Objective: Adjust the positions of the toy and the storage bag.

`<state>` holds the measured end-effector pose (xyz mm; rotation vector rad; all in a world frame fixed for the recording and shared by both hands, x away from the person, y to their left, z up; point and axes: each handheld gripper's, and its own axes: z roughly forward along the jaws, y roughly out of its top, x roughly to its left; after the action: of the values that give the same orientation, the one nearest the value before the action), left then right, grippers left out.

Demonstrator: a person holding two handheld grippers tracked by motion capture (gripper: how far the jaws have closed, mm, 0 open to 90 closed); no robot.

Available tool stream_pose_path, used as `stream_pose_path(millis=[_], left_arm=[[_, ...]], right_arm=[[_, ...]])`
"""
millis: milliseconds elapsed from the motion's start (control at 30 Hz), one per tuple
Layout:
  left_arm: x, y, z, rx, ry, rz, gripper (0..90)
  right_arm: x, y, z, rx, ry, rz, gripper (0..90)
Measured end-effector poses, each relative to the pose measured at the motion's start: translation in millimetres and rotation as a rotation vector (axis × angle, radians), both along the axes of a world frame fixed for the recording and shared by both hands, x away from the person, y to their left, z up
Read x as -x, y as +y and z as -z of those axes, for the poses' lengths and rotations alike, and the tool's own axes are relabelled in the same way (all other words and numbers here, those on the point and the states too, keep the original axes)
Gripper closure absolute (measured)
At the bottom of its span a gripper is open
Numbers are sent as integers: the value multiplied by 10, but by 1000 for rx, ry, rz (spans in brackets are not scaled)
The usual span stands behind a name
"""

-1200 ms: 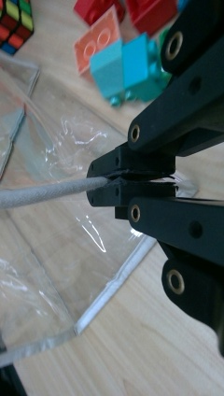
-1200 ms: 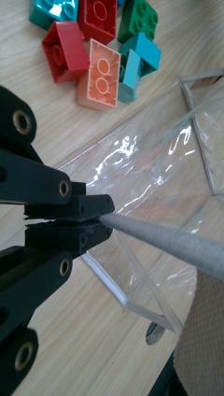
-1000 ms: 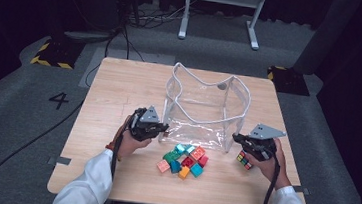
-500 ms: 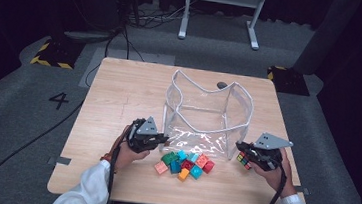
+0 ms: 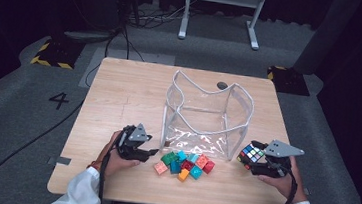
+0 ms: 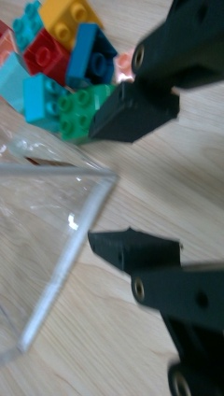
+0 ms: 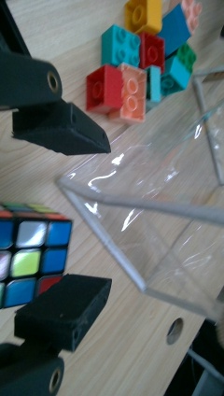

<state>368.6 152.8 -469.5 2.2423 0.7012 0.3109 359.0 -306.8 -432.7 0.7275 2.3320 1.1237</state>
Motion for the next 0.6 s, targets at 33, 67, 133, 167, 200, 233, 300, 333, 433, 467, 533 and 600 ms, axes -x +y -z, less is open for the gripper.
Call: stream_pose_path(millis=[33,67,133,167,200,233,300,333,433,467,533,600], left_arm=[[17,35,16,-11,-2,-25,292],[35,71,33,-17,-1,-45,258],[69,151,64,-14,9,-63,230],[83,190,80,-11,10,-70,209],[97,231,96,-4,19,-81,193],[109,267,113,-1,29,-88,180],[131,324,155,3,37,-102,166],[138,356,170,-16,37,-101,163],[157,404,224,-35,53,-117,163],[166,418,241,-36,58,-112,164],[182,430,263,-23,77,-111,163],[180,447,269,-45,64,-108,163]], right_arm=[[-4,-28,23,-10,16,13,266],[-15,-55,54,-18,28,17,251],[-24,-85,84,-23,43,19,246],[-34,-109,115,-16,53,30,241],[-45,-131,146,-9,56,41,219],[-52,-148,178,-8,64,48,199],[-61,-173,233,-13,80,55,195],[-62,-189,271,-22,60,58,189],[-65,-195,278,-33,63,60,189],[-72,-201,280,-27,55,62,189],[-86,-209,298,-17,50,92,191],[-109,-241,316,-21,49,104,191]])
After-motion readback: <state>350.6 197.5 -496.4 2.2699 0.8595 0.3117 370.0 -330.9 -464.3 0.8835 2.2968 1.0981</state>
